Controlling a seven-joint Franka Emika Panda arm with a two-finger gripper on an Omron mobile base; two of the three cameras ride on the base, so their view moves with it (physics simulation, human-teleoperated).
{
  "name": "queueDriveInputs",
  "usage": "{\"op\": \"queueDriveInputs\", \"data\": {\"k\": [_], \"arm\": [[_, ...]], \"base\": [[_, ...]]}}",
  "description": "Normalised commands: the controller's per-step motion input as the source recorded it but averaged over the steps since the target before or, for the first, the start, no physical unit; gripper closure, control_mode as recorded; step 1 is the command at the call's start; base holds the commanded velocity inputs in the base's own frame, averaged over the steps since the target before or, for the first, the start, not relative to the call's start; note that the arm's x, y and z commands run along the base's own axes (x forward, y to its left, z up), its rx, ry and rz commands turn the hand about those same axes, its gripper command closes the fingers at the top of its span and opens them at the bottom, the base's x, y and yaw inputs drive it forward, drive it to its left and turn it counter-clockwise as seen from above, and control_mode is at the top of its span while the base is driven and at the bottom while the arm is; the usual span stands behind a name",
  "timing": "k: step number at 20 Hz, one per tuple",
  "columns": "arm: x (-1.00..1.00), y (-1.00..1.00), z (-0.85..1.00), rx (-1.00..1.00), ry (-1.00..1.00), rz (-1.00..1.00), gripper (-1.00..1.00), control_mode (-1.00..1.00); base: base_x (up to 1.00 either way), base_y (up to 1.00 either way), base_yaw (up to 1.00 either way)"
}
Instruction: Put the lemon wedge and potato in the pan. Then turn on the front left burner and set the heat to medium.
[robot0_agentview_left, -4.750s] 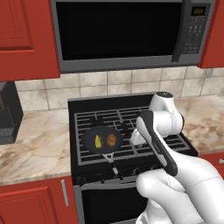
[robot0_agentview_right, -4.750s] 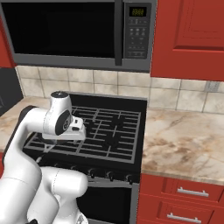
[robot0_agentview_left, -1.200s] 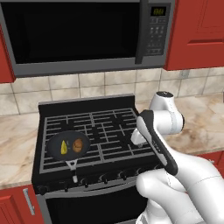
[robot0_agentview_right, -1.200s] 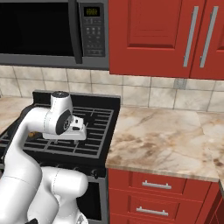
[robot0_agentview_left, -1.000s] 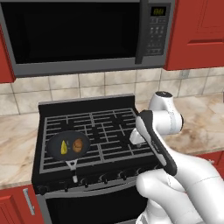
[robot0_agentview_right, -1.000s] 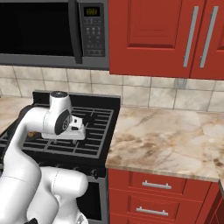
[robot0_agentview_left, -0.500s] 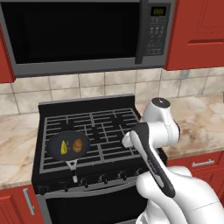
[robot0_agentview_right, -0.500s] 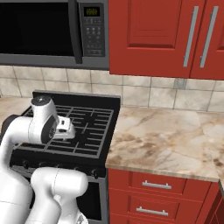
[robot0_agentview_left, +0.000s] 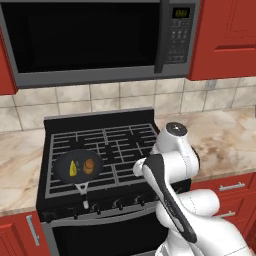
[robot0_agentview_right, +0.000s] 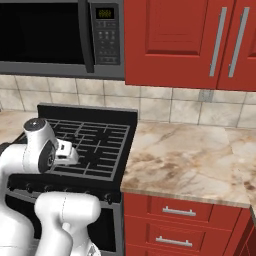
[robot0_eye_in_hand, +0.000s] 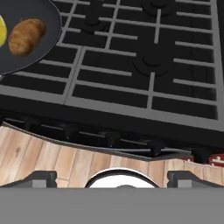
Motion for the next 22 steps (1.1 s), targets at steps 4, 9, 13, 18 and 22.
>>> {"op": "queueDriveInputs", "data": {"k": [4,9,13,18,22], "arm": [[0.13,0.75,-0.18,0.00,0.00,-0.31,-1.00,-1.00],[0.00,0.34,-0.27,0.07,-0.04,-0.27,-1.00,-1.00],[0.00,0.14,-0.25,0.05,-0.12,-0.17,-1.00,-1.00],[-0.02,0.10,-0.14,0.03,-0.17,-0.03,-1.00,-1.00],[-0.14,0.22,-0.06,0.03,-0.22,0.00,-1.00,-1.00]], "base": [[0.00,0.00,0.00],[0.00,0.00,0.00],[0.00,0.00,0.00],[0.00,0.00,0.00],[0.00,0.00,0.00]]}}
